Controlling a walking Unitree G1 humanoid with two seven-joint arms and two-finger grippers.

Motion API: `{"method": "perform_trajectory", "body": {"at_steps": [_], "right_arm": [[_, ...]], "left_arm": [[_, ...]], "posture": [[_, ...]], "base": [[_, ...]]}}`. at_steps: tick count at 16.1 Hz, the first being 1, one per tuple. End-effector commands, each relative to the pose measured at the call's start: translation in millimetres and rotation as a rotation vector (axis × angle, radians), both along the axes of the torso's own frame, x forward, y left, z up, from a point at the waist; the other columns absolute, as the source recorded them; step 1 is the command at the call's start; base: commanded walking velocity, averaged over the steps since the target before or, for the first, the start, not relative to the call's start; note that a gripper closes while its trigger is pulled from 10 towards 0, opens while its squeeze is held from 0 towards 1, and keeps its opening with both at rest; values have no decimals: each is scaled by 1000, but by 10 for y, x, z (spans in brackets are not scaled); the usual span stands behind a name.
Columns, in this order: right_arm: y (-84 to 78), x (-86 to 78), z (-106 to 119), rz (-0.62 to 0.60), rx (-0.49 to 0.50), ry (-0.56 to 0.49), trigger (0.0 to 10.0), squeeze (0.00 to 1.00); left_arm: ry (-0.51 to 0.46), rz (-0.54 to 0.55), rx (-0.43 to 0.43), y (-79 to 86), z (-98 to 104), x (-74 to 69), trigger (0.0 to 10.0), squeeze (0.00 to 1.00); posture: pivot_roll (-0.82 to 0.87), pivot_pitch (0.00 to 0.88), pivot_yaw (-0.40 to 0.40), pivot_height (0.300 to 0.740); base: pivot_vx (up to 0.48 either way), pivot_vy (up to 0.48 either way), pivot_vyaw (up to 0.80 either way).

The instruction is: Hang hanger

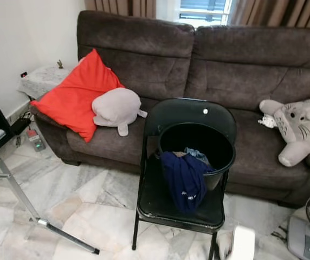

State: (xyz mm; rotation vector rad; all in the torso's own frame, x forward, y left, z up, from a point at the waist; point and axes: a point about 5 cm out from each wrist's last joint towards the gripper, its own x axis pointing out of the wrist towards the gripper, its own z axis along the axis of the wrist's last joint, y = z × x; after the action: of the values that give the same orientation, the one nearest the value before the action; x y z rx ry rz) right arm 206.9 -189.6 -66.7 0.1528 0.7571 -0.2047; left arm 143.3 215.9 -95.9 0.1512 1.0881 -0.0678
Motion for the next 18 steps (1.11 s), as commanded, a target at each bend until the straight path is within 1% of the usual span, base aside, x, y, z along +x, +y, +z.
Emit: {"method": "perform_trajectory", "body": {"at_steps": [1, 2, 3, 6, 7, 18], "right_arm": [[-33, -86, -63, -24, 1, 71, 10000, 0], [-37, -169, -112, -39, 2, 113, 10000, 0], [-7, -286, -178, -40, 19, 161, 10000, 0], [54, -377, -232, -4, 41, 181, 10000, 0], [38, -430, -255, -2, 23, 209, 10000, 0], [38, -430, -255, -2, 23, 209, 10000, 0]], "left_arm": [[13, 5, -1, 20, -11, -41, 10000, 0], [13, 6, -2, 19, -12, -44, 10000, 0], [13, 14, -1, 30, -11, -47, 10000, 0], [24, 17, 6, 40, -22, -81, 10000, 0], [27, 14, 5, 35, -25, -85, 10000, 0], [27, 14, 5, 35, -25, -85, 10000, 0]], "posture": [[-35, 5, -11, 740], [-27, 5, -12, 740], [-17, 5, -16, 740], [-30, 7, -11, 740], [-29, 7, -11, 740], [-29, 7, -11, 740]], "base": [[0, 0, 0], [0, 0, 0], [0, 0, 0], [0, 0, 0], [0, 0, 0], [0, 0, 0]]}}
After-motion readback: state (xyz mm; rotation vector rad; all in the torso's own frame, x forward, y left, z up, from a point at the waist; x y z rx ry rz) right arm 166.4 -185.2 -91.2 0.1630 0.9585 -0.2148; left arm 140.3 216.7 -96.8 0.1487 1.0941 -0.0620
